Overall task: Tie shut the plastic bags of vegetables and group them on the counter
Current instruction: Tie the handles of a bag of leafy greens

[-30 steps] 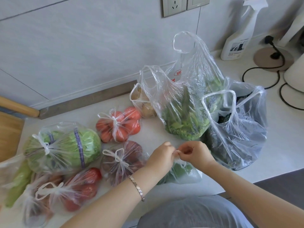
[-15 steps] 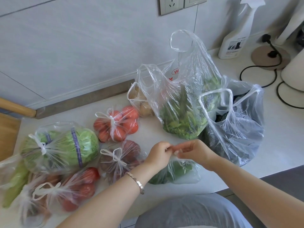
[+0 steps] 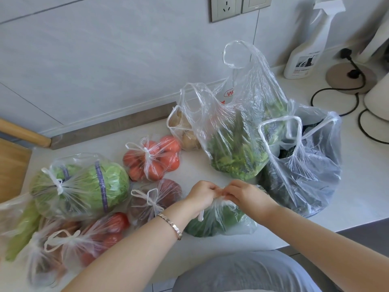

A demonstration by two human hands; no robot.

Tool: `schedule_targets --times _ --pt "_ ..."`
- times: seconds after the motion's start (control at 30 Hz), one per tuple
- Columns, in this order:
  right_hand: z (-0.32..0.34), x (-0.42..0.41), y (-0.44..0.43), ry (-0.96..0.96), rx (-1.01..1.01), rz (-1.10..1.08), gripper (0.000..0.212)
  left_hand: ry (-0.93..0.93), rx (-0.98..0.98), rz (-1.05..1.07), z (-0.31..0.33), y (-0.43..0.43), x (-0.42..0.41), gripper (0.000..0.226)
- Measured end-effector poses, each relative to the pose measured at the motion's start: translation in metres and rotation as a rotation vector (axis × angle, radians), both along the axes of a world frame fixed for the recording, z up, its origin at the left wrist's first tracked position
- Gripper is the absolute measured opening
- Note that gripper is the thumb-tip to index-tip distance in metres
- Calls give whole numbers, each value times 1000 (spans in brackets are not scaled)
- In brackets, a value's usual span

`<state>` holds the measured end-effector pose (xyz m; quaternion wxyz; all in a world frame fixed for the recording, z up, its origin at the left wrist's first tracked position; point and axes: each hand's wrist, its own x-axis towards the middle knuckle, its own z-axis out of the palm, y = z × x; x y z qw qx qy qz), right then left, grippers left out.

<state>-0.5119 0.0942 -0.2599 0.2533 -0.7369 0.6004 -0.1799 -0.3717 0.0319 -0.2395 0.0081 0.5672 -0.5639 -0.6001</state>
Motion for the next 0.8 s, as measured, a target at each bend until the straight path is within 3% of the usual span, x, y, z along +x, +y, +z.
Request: schedule_targets --times 0.1,0.17,0.43,0.57,0.67,0.73,0.8 --pt "-3 -6 6 217 -256 79 11 -33 -105 -88 1 2 0 19" --pt "-5 -8 10 322 -321 114 11 -48 -166 -125 1 4 0 19" --pt "-11 -21 30 251 -290 127 17 -222 -303 -142 -4 -3 12 24" --pt "-4 -21 26 280 -140 125 24 -345 -221 -260 -1 -8 8 22" --pt "22 -16 7 202 209 98 29 -467 -126 -436 11 -26 3 14" --pt "48 -17 -14 31 286 27 20 -357 -234 -303 26 -49 -3 12" --pt "76 -20 -38 -73 162 -52 17 -143 -420 61 48 -71 -14 23"
